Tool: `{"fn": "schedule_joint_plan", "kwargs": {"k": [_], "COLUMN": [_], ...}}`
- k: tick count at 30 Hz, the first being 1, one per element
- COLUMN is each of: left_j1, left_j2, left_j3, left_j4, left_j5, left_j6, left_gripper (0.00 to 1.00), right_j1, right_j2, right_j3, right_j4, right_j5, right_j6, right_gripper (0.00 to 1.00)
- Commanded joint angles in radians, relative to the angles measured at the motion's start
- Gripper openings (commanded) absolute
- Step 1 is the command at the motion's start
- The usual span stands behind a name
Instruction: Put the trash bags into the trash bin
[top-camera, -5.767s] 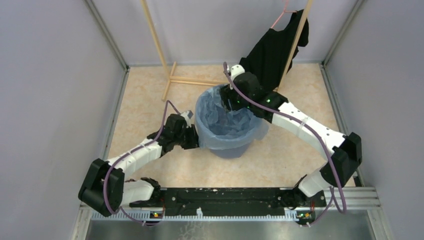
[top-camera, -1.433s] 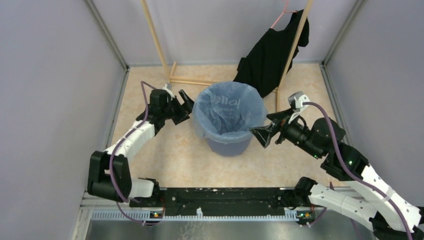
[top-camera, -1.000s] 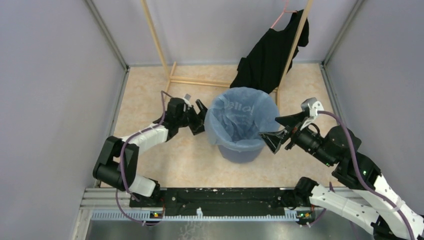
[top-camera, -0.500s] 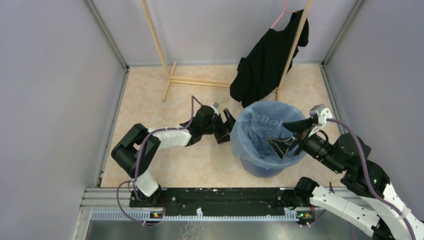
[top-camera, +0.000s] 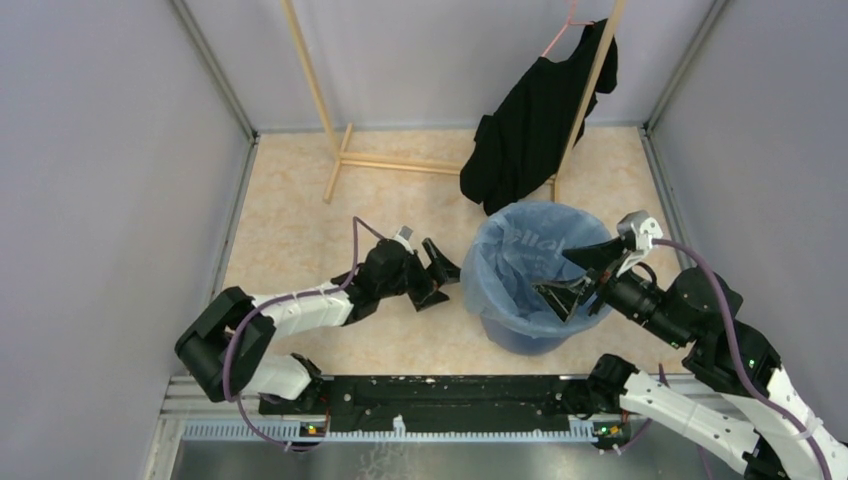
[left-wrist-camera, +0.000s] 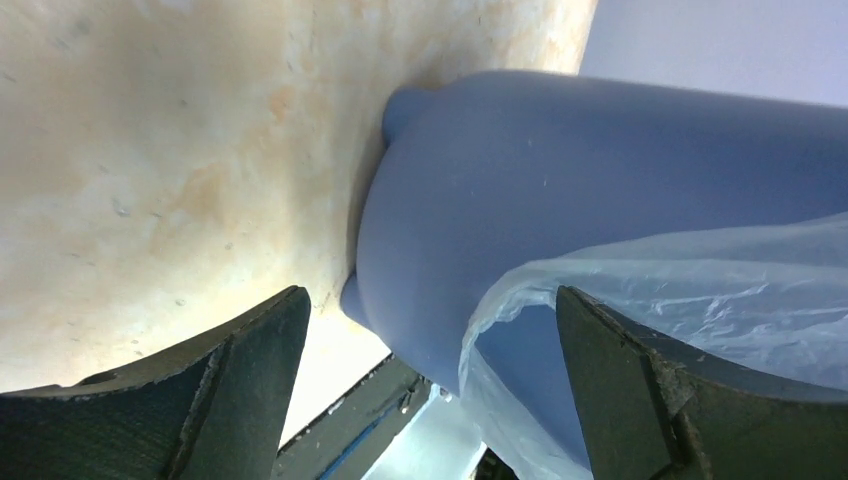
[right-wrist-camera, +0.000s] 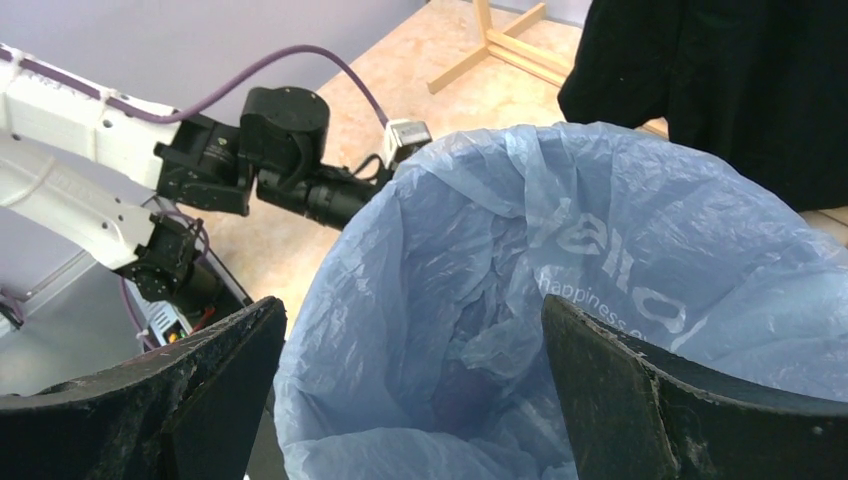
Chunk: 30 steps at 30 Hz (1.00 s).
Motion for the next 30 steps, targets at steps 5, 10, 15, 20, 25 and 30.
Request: {"fn": "schedule_joint_plan", "kwargs": {"k": [5, 10, 15, 20, 25, 30], "left_j1": [-0.114, -0.166, -0.191, -0.194, -0.139, -0.023], "left_j2": [0.216, 0.444, 0.603, 0.583, 0.405, 0.055], "left_j3": [0.163, 0.343, 0.468, 0.448, 0.313, 0.206], "left_j4": [0.165, 0.274, 0.370, 0.331, 0.237, -0.103], "left_j5": [0.024, 0.098, 0.154, 0.131, 0.047, -0.115], "left_j6": [-0.025, -0.053, -0.096, -0.055, 0.045, 0.239], "left_gripper": [0.98, 0.97, 0.94, 0.96, 0.99, 0.99], "right_j1": [0.010, 0.010, 0.011, 0.011, 0.010, 0.011], "right_j2": [0.042, 0.035, 0.007, -0.005, 0.004, 0.020], "right_j3": [0.030, 0.043, 0.044, 0.042, 0.043, 0.068], "right_j4": [0.072, 0.042, 0.024, 0.018, 0.033, 0.025], "right_j5": [-0.052, -0.026, 0.005, 0.033, 0.038, 0.048], "right_j6": [0.015, 0.033, 0.071, 0.090, 0.085, 0.069], "right_gripper": [0.99, 0.99, 0.99, 0.99, 0.99, 0.99]}}
